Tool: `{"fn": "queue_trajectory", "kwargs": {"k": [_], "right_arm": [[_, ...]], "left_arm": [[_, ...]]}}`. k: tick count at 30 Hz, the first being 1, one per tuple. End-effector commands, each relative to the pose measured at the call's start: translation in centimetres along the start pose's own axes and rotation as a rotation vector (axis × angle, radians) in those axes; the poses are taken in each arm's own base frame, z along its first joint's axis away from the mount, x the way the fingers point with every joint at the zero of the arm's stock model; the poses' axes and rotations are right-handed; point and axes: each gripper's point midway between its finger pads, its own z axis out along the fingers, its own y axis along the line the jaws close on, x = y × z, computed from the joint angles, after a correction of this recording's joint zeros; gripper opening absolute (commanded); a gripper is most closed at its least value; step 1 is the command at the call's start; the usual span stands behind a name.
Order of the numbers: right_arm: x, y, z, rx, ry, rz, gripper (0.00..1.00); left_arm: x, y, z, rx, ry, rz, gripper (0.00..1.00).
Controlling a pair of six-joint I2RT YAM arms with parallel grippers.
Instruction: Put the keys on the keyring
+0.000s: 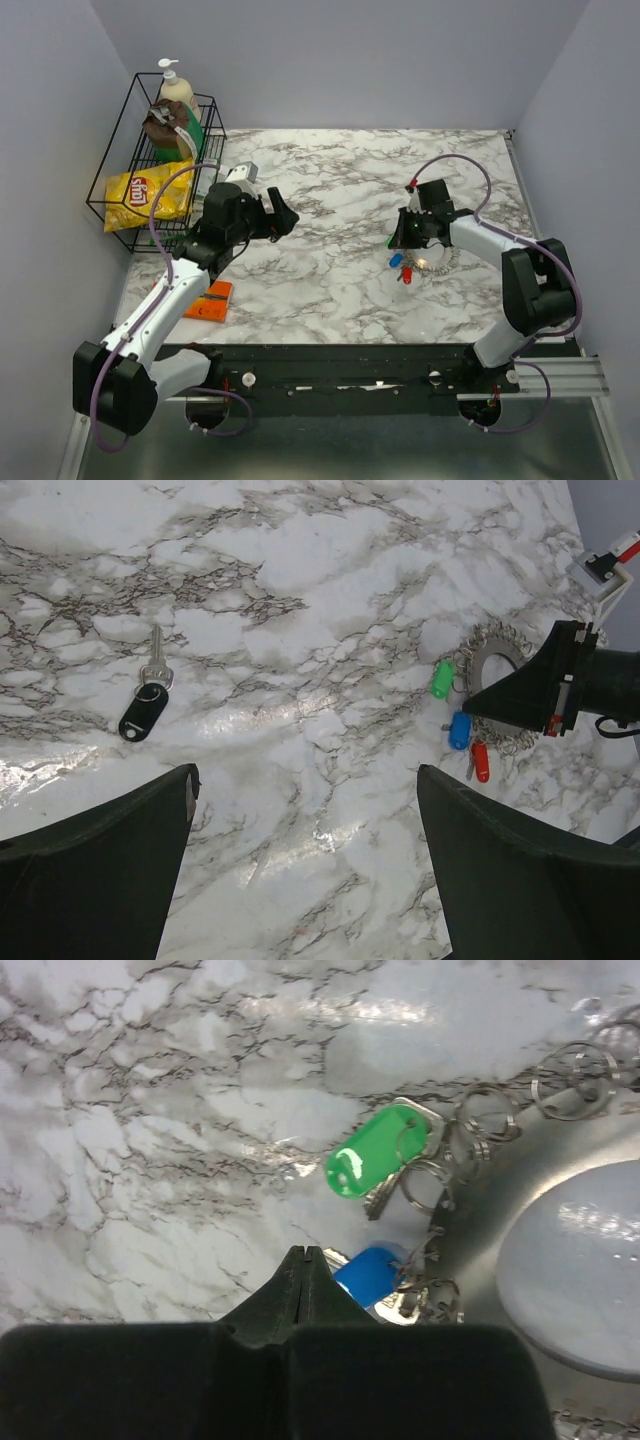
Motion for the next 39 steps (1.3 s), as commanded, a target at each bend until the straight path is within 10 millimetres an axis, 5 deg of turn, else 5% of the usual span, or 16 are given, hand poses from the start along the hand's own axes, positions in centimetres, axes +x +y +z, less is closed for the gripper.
{"fn": "queue_trajectory", "kwargs": {"k": [1, 7, 14, 19, 39], "right_arm": [[0.3, 2.7, 0.0, -0.054, 0.029, -0.038, 0.01], [-0.1, 2.2, -0.3, -0.006, 0.001, -0.03, 0.03], [-2.1, 1.1, -2.7, 0.094, -0.093, -0.067, 0.37], [-2.2, -0.7, -3.1, 0.2, -0.097, -0.071, 0.5], [0.4, -4.1, 0.0, 0.321, 0.022, -0.049, 0.37]], "left_arm": [[-1.1, -0.1, -1.3, 0.003, -0.079, 0.007, 0.99], [-0.6, 0.1, -1.4, 0.002, -0.063, 0.009, 0.99], [0.2, 0.4, -1.0, -0.003, -0.042, 0.009, 0.99], [0.6, 0.5, -0.7, -0.001, -0.025, 0.015, 0.99], [1.0, 1.0, -0.8, -0.018, -0.013, 0.036, 0.99]]}}
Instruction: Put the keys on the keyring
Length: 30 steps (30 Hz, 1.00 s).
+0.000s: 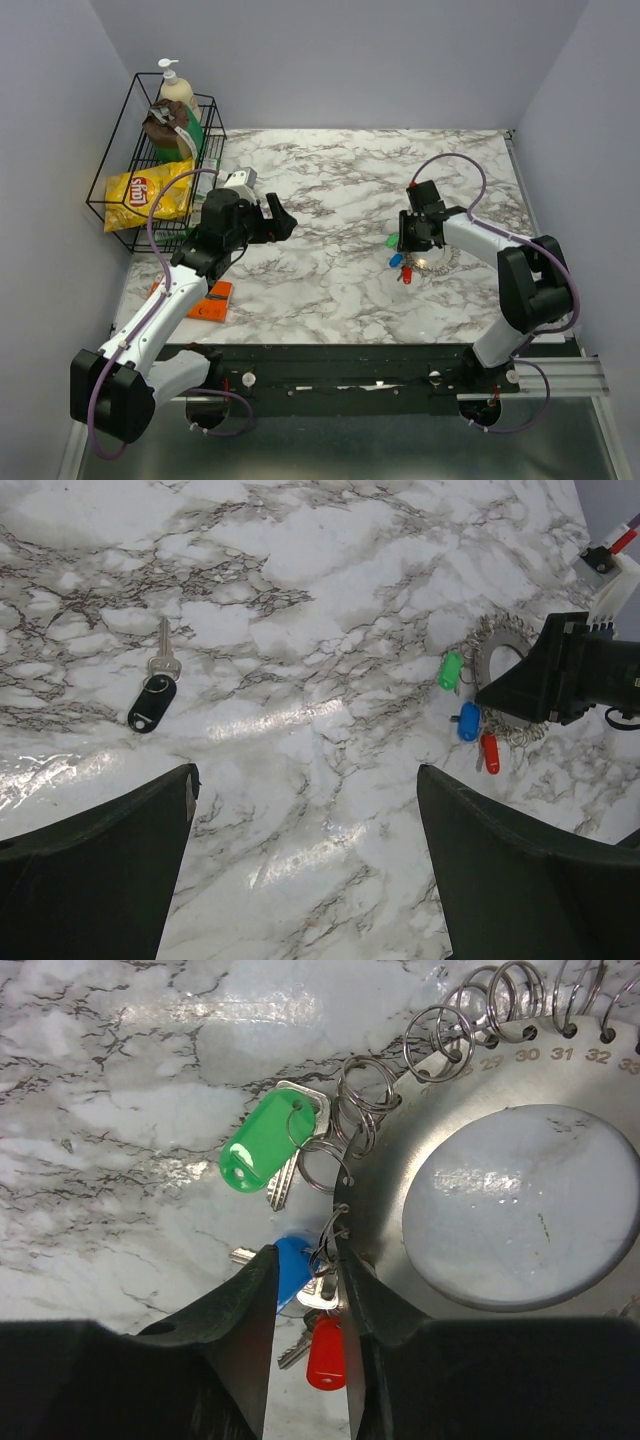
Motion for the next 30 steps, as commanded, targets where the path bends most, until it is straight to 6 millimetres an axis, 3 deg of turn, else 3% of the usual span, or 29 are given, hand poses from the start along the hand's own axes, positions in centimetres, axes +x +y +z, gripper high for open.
{"fn": "queue_trajectory", "kwargs": {"k": [1, 6, 11, 15, 30], "right_arm": [[0.2, -0.7, 0.7, 0.036, 0.026, -0.004, 0.36], [0.3, -0.5, 1.0, 0.025, 0.028, -0.003, 0.27], [0.1, 0.0, 0.9, 0.001, 0.024, -0.012, 0.09], [0.0, 0.9, 0.6, -0.05, 0.029, -0.024, 0.01], [-0.2, 6.7, -0.9, -0.226, 0.027, -0.104, 0.01]], "left_arm": [[0.4, 0.7, 0.1, -0.022, 0.005, 0.012, 0.99], [0.6, 0.8, 0.1, -0.024, 0.009, 0.012, 0.99], [0.6, 0.9, 0.1, -0.026, 0.008, 0.011, 0.99], [0.9, 0.9, 0.1, -0.025, 0.013, 0.013, 0.99], [1.1, 0.7, 0.0, -0.01, 0.007, 0.004, 0.99]]}}
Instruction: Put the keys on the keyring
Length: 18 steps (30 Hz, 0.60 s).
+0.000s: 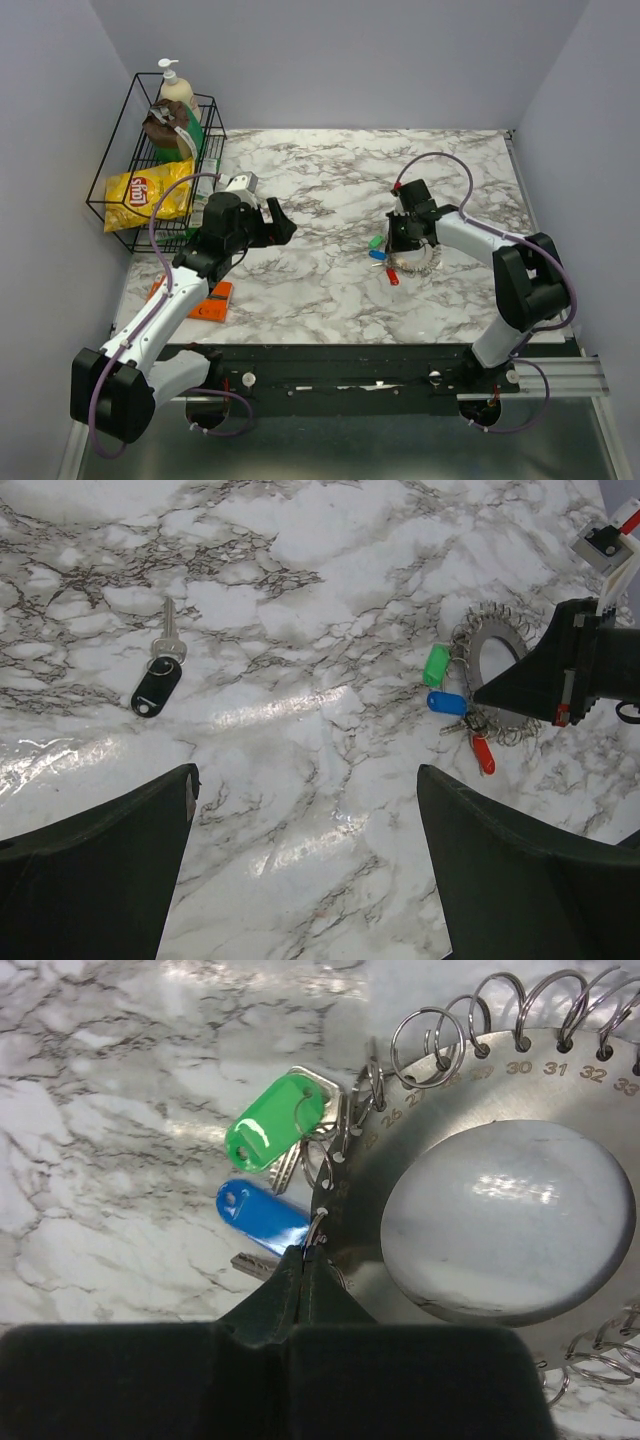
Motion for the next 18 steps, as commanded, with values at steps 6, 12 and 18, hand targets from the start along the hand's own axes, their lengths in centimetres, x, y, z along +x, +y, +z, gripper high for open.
{"fn": "queue_trajectory", "kwargs": {"k": [6, 12, 18], "right_arm": [[-1.0, 5.8, -0.5, -0.132, -0.011, -0.1, 0.01], [-0.5, 7.8, -0.4, -0.17, 0.006, -0.133, 0.01], [-0.3, 8.3, -0.4, -0.178, 0.009, -0.145, 0.03]], "left_arm": [[0.1, 0.2, -0.3, 0.0, -0.017, 0.001, 0.99], [0.1, 0.2, -0.3, 0.004, -0.021, -0.002, 0.99], [0.3, 0.2, -0.2, 0.005, -0.014, 0.0, 0.99]]}}
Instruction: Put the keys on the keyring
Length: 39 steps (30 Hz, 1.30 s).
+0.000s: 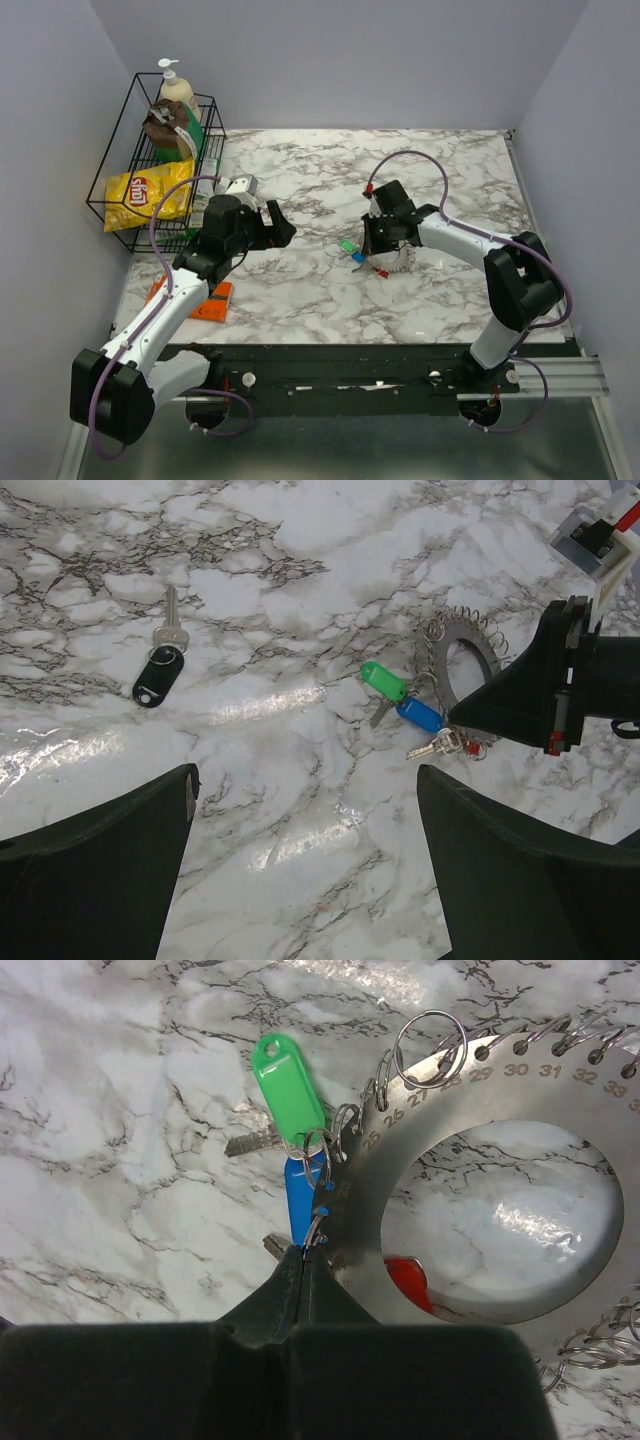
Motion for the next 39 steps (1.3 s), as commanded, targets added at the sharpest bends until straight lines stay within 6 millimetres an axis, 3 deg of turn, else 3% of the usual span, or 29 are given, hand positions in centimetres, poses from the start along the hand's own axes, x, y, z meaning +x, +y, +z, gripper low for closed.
{"fn": "queue_trajectory", "kwargs": {"k": [1, 4, 8, 14, 21, 28, 39], "right_arm": [[-0.8, 1.1, 0.0, -0.033, -0.009, -0.017, 0.04], [-1.0, 1.1, -0.4, -0.028, -0.02, -0.02, 0.08], [-1.3, 1.1, -0.9, -0.025, -0.039, -0.025, 0.25], [-1.7, 0.9, -1.7, -0.008, -0.067, -0.036, 0.42], [-2.1, 0.8, -2.3, 0.003, -0.089, -0.041, 0.55], [-2.5, 0.4, -2.8, 0.037, -0.107, -0.026, 0.57], [-1.6, -0.9, -2.7, 0.098, -0.103, 0.008, 0.57]], "left_arm": [[-0.3, -0.1, -0.2, 0.01, -0.024, 0.004, 0.99], [-0.2, -0.1, -0.1, 0.013, -0.017, 0.004, 0.99], [0.0, -0.1, 0.1, 0.014, -0.01, 0.003, 0.99], [-0.1, -0.1, 0.0, 0.016, -0.019, 0.002, 0.99], [0.1, -0.1, 0.1, 0.019, -0.014, 0.006, 0.99], [0.8, -0.2, 0.7, 0.036, 0.016, 0.01, 0.99], [2.0, -0.4, 1.7, 0.073, 0.079, 0.019, 0.99]]}}
